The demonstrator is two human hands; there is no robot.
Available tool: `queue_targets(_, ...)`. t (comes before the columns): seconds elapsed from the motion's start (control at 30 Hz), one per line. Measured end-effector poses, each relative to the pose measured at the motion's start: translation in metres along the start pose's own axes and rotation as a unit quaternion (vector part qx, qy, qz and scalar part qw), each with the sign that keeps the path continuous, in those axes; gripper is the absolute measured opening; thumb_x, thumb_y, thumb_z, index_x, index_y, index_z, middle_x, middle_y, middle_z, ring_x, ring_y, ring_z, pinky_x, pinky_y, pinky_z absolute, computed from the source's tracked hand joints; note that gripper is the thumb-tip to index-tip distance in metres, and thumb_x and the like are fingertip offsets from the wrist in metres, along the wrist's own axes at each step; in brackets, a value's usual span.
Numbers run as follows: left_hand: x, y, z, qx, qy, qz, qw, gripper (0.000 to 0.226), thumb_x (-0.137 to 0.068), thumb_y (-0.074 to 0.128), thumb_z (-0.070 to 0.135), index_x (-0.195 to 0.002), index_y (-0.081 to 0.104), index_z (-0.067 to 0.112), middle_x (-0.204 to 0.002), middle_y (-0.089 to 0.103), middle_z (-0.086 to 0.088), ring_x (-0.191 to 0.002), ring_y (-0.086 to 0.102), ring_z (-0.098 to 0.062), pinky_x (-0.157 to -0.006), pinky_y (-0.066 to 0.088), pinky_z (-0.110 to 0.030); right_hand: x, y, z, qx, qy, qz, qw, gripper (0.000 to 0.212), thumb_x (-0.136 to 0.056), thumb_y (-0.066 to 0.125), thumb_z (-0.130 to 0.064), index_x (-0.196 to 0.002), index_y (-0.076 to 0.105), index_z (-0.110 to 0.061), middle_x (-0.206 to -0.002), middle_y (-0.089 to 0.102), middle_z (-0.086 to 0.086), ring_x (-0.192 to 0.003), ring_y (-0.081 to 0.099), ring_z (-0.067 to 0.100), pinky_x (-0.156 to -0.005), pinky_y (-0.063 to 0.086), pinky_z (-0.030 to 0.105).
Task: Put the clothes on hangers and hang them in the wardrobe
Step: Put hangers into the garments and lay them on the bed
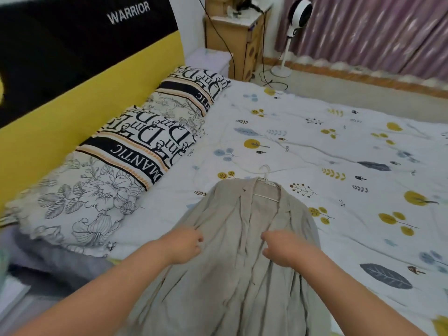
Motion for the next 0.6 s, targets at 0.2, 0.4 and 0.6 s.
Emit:
queue_targets(0.2, 0.11, -0.011, -0.038, 0.01, -0.029, 0.055, 0.998, 0.037, -0.096, 0.041, 0.03, -0.131, 0.046, 0.021, -0.128, 0.056, -0.002, -0.117, 0.05, -0.02, -0.09, 0.037, -0.024, 0.066, -0.007, -0.071, 0.045, -0.049, 0.012, 0.998, 0.041, -0.097, 0.041, -0.027, -0.135, 0.042, -0.013, -0.138, 0.047, 0.011, -0.125, 0.046, 0.028, -0.1, 0.04, 0.036)
queue_targets(0.4, 0.211, -0.016, -0.09, 0.005, -0.124, 0.101, 0.987, 0.039, -0.096, 0.042, 0.031, -0.133, 0.043, 0.02, -0.133, 0.052, -0.005, -0.12, 0.049, -0.021, -0.093, 0.038, -0.028, 0.095, -0.018, -0.146, 0.124, -0.135, 0.016, 0.983, 0.04, -0.098, 0.04, -0.026, -0.136, 0.041, -0.011, -0.139, 0.046, 0.011, -0.125, 0.046, 0.029, -0.099, 0.04, 0.036)
queue_targets(0.6, 0.314, 0.002, -0.123, 0.044, -0.255, 0.15, 0.954, 0.034, -0.096, 0.043, 0.034, -0.126, 0.048, 0.019, -0.128, 0.056, -0.001, -0.113, 0.053, -0.019, -0.089, 0.04, -0.027, 0.122, -0.037, -0.22, 0.18, -0.245, 0.045, 0.952, 0.039, -0.096, 0.041, -0.025, -0.133, 0.044, -0.011, -0.137, 0.048, 0.011, -0.124, 0.048, 0.029, -0.1, 0.042, 0.038)
Point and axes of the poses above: each hand's wrist, its own x-axis away from the middle knuckle, its own y-axis out of the palm, z = x × y, the point moved 10 cm from there along -x, towards the middle knuckle
